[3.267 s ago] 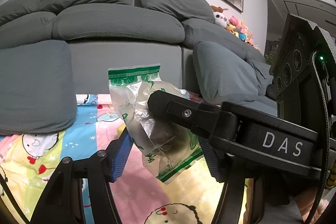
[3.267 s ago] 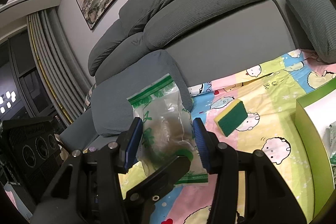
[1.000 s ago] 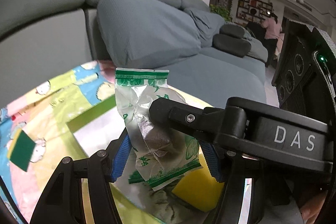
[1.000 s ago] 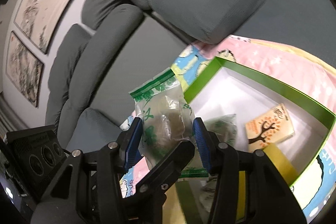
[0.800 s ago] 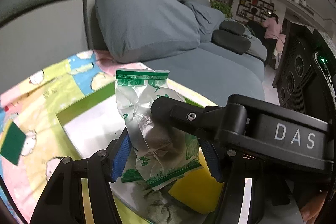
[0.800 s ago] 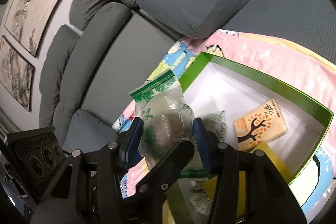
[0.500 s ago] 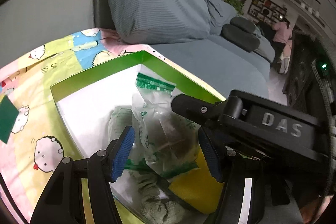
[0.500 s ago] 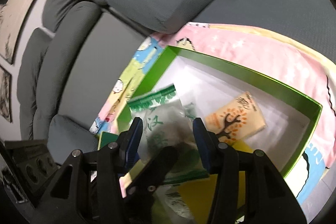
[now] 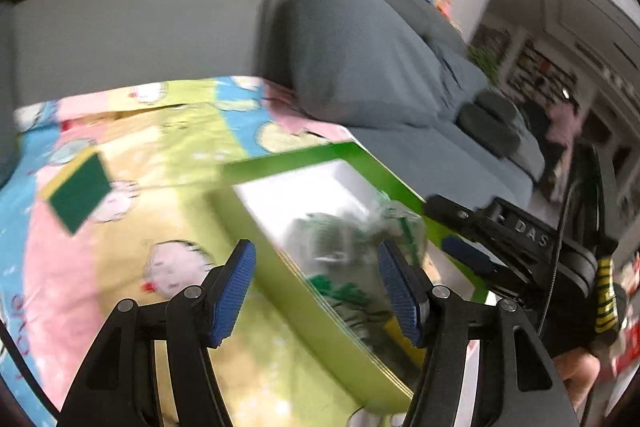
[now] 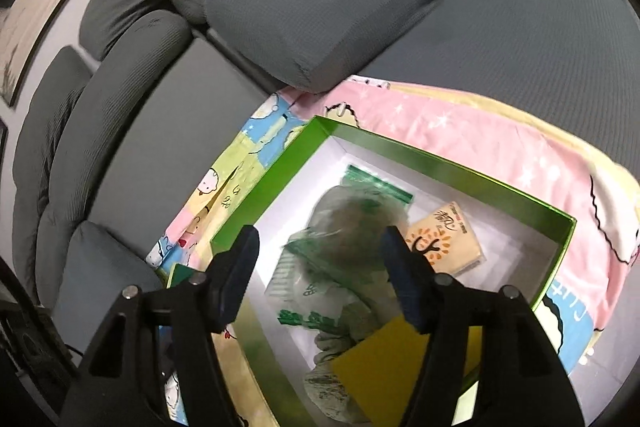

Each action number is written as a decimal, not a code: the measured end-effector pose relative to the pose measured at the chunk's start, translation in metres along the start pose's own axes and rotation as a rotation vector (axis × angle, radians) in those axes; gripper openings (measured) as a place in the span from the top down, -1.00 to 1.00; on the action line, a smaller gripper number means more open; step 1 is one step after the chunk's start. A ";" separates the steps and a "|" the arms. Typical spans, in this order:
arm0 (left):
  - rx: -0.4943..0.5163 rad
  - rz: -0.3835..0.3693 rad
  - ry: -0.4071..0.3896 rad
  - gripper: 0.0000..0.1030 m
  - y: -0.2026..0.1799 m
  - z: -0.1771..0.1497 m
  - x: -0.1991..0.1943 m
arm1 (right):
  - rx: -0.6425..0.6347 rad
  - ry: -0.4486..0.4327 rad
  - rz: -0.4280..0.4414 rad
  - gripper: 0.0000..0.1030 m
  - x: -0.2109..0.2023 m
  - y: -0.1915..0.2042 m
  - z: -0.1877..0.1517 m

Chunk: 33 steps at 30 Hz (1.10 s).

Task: Organize objects
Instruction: 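Open the right gripper to drop the clear bag into the box, then move the right gripper to the large yellow sponge on the blanket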

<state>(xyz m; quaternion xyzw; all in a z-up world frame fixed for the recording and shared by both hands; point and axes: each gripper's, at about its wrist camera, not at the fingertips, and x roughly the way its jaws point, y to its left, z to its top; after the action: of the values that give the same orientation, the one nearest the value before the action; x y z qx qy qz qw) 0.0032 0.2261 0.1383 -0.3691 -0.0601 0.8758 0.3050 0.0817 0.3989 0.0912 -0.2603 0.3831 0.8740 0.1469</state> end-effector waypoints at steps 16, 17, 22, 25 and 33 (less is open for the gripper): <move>-0.334 0.317 -0.135 -0.52 0.164 -0.040 -0.115 | -0.217 -0.022 -0.017 -0.51 0.002 0.068 -0.026; -0.359 0.343 -0.147 -0.52 0.175 -0.044 -0.121 | -0.229 -0.022 -0.013 -0.54 0.003 0.073 -0.029; -0.507 0.409 -0.190 -0.52 0.226 -0.066 -0.145 | -0.306 0.001 0.026 -0.57 0.009 0.107 -0.048; -0.575 0.408 -0.186 -0.52 0.243 -0.073 -0.151 | -0.327 0.048 0.089 -0.57 0.018 0.129 -0.062; -0.589 0.409 -0.173 -0.52 0.259 -0.078 -0.156 | -0.344 0.214 0.150 -0.57 0.064 0.192 -0.094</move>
<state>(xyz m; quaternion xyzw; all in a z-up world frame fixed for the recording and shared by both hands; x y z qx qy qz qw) 0.0144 -0.0822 0.0918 -0.3699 -0.2604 0.8918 -0.0020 -0.0264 0.2052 0.1147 -0.3434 0.2600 0.9025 -0.0065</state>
